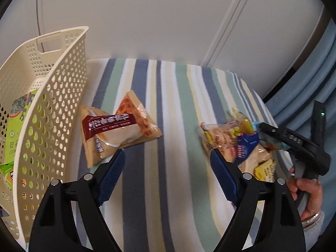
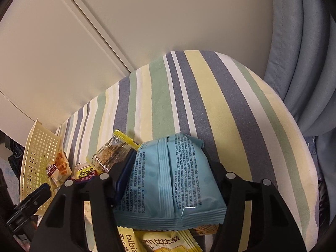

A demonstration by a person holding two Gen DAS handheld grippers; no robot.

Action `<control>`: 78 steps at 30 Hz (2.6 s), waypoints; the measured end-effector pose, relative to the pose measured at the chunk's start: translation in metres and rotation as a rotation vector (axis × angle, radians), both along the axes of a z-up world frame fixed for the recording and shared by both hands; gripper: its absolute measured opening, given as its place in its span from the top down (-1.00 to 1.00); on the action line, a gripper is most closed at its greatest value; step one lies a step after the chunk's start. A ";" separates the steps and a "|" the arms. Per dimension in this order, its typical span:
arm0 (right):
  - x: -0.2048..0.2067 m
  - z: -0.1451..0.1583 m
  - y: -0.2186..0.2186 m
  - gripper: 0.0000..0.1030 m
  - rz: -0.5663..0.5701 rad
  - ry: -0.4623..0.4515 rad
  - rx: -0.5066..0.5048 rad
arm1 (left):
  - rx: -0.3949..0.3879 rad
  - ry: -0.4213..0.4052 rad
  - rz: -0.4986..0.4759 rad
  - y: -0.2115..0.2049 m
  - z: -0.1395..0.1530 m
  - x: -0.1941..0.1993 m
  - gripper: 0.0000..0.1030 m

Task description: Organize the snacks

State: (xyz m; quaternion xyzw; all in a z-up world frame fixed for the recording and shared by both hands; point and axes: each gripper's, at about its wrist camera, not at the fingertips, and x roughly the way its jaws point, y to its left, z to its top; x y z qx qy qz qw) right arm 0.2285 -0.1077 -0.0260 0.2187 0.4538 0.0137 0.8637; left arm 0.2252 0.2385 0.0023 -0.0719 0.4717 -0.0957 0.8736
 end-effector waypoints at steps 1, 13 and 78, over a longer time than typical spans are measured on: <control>-0.001 0.000 -0.001 -0.17 0.001 -0.002 0.004 | 0.032 -0.003 0.022 0.003 -0.003 0.003 -0.63; -0.004 0.001 -0.019 -0.17 0.003 -0.013 0.024 | 0.101 0.032 0.122 0.034 -0.031 0.045 -0.76; -0.013 0.023 -0.022 -0.08 -0.009 -0.127 0.128 | -0.026 -0.247 0.155 0.053 0.062 0.023 -0.21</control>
